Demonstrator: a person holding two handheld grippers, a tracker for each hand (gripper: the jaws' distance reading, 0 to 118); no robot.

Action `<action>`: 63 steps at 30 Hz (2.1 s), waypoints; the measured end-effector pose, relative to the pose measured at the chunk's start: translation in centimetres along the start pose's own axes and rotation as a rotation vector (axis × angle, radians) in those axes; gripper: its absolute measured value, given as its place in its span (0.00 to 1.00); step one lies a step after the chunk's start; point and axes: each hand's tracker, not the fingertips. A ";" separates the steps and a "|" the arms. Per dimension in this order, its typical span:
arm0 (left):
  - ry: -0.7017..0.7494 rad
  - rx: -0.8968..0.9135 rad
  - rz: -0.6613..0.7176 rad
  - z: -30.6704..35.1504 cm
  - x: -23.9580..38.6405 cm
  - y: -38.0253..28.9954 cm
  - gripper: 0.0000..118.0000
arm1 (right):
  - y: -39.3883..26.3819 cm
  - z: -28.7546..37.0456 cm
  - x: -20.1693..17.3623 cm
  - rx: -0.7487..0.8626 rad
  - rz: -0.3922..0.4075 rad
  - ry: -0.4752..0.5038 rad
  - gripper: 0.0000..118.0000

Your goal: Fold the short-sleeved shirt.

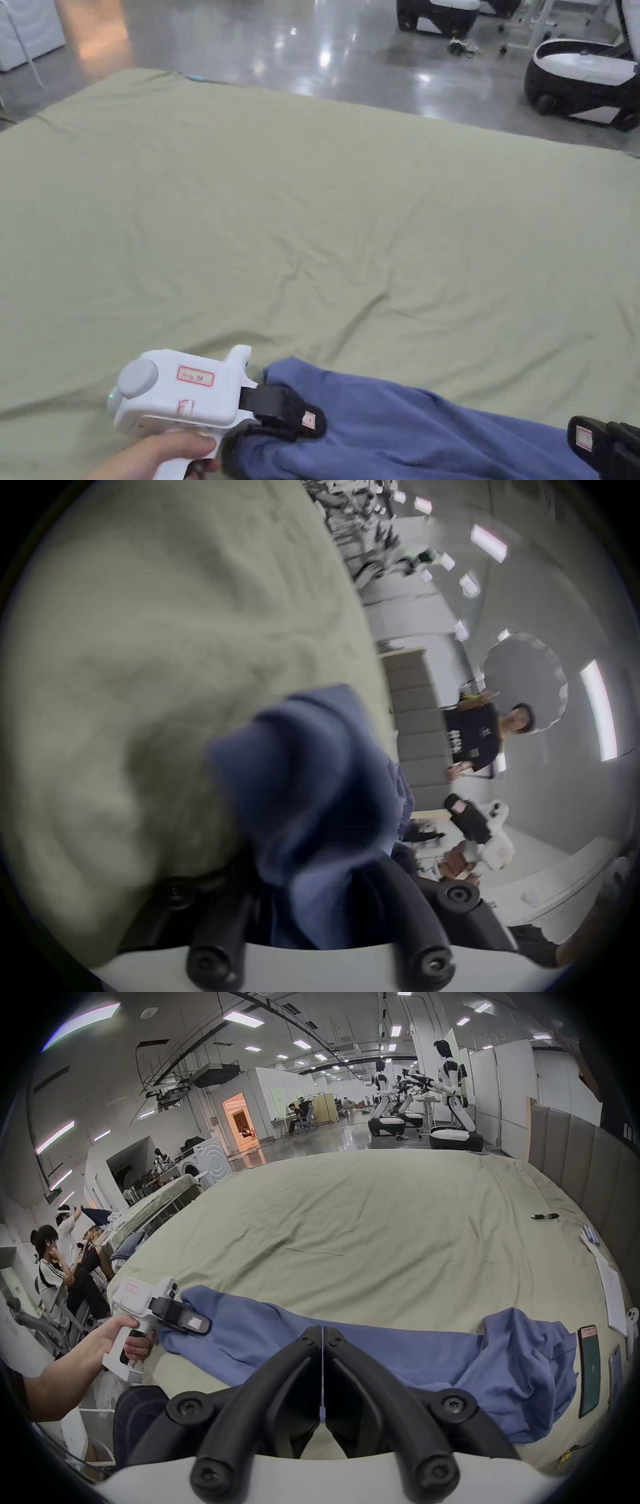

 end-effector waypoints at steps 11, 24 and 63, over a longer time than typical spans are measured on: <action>0.454 0.166 -0.092 6.7 6.8 -0.1 0.08 | -0.8 1.7 0.2 0.054 -0.018 0.058 0.02; 0.473 0.139 -0.398 -11.4 21.6 -6.5 0.08 | -2.8 5.8 4.3 0.140 -0.054 0.034 0.02; 0.585 0.294 -0.627 -19.6 22.9 -11.1 0.11 | -3.7 6.6 8.6 0.130 -0.123 0.001 0.02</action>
